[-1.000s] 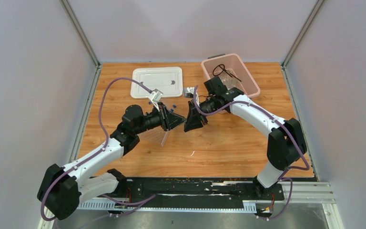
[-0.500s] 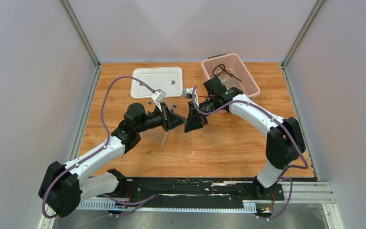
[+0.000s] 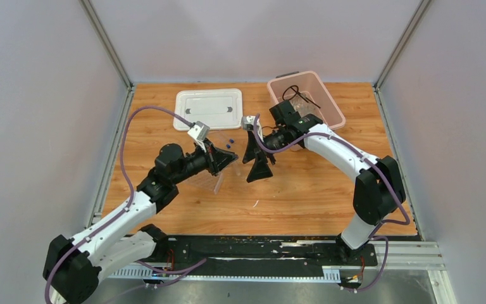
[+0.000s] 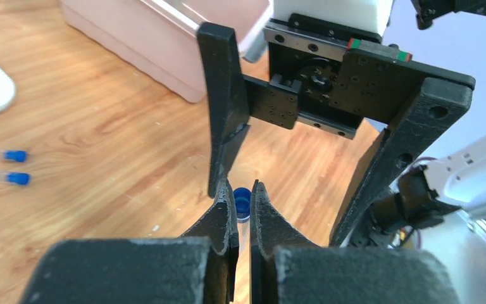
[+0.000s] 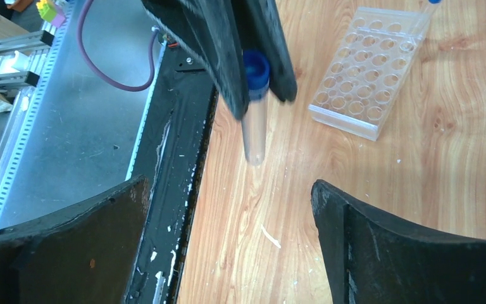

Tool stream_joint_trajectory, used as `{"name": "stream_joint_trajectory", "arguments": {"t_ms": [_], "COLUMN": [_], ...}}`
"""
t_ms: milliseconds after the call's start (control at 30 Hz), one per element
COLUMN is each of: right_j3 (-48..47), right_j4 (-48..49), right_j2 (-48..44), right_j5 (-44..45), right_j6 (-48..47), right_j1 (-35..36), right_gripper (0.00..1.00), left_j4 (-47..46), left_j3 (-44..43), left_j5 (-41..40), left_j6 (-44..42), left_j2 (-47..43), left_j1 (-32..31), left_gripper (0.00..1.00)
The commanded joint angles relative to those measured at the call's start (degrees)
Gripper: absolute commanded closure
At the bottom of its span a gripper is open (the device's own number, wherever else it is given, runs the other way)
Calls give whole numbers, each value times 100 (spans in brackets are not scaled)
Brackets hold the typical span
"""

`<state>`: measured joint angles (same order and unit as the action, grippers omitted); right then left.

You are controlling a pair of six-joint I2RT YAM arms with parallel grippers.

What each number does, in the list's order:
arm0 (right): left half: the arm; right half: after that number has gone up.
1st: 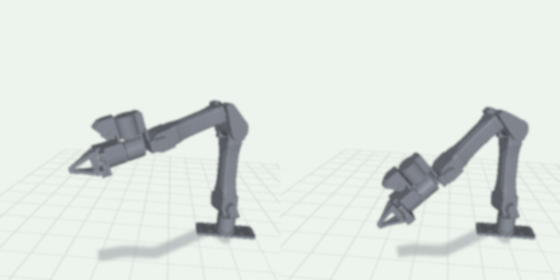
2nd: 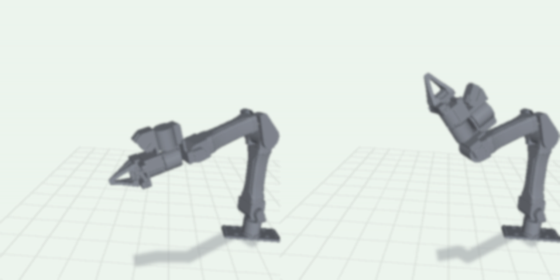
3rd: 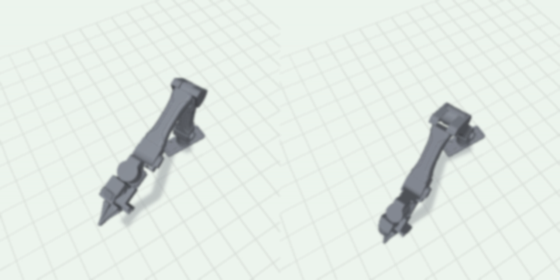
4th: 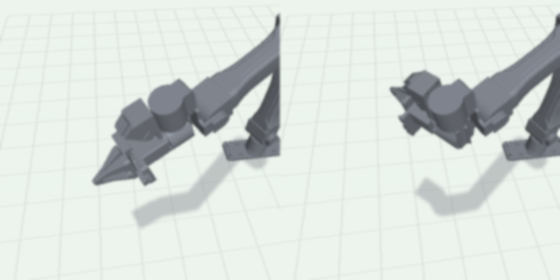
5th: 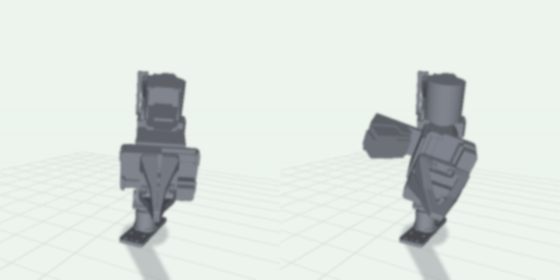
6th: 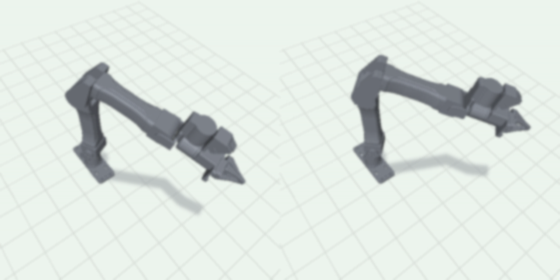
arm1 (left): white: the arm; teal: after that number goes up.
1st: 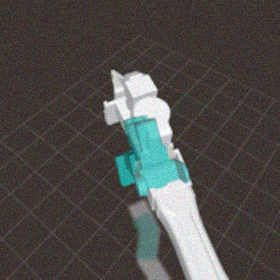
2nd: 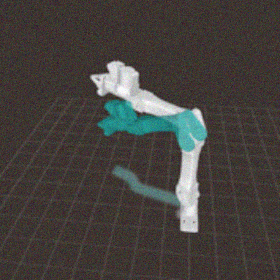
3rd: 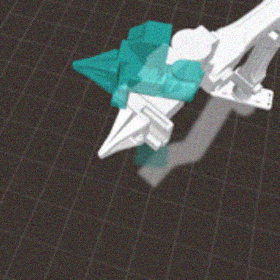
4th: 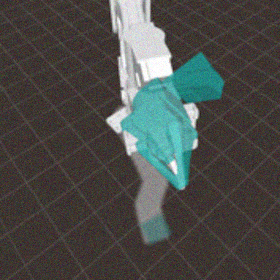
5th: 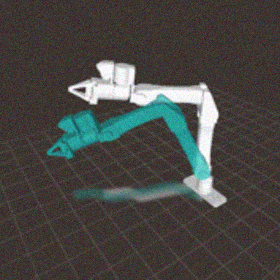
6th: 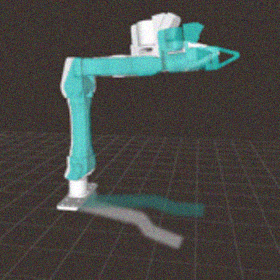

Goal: Organize the chemistry lab equipment
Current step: Insert the test tube into the slot of the test tube rack.

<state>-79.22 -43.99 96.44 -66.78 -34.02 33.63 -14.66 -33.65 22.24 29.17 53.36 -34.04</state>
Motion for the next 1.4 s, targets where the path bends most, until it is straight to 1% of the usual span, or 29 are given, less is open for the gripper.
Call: {"name": "stream_joint_trajectory", "arguments": {"t_ms": [0,67,167,367,600,700,867,1067,1200,1367], "right_j3": [-211,-139,-16,38,12,12,12,14,8,-5], "right_j4": [9,121,338,426,392,391,391,384,373,356], "right_j2": [-162,-233,-368,-397,-302,-287,-262,-238,-231,-222], "right_j5": [270,435,620,716,698,710,697,693,685,684], "right_j6": [-159,-110,-42,-3,1,-7,9,7,-1,-16], "right_j1": [33,32,36,30,31,36,45,69,79,89], "right_gripper": [1,1,1,1,1,1,1,1,1,1], "left_j4": [309,488,486,-116,-310,-490,-1088,-1586,-1809,-1876], "left_j3": [171,263,438,902,1271,1428,1613,1700,1739,1706], "left_j5": [-1055,-1590,-2175,-3214,-4592,-5051,-5434,-5507,-5516,-5507], "left_j6": [-560,-645,-714,-814,-943,-952,-1133,-1203,-1266,-1317], "left_j2": [-329,-372,-379,-487,-421,-324,-84,255,452,615], "left_j1": [6,9,8,5,4,6,6,13,10,11], "left_gripper": [100,100,100,100,100,100,100,100,100,100]}}
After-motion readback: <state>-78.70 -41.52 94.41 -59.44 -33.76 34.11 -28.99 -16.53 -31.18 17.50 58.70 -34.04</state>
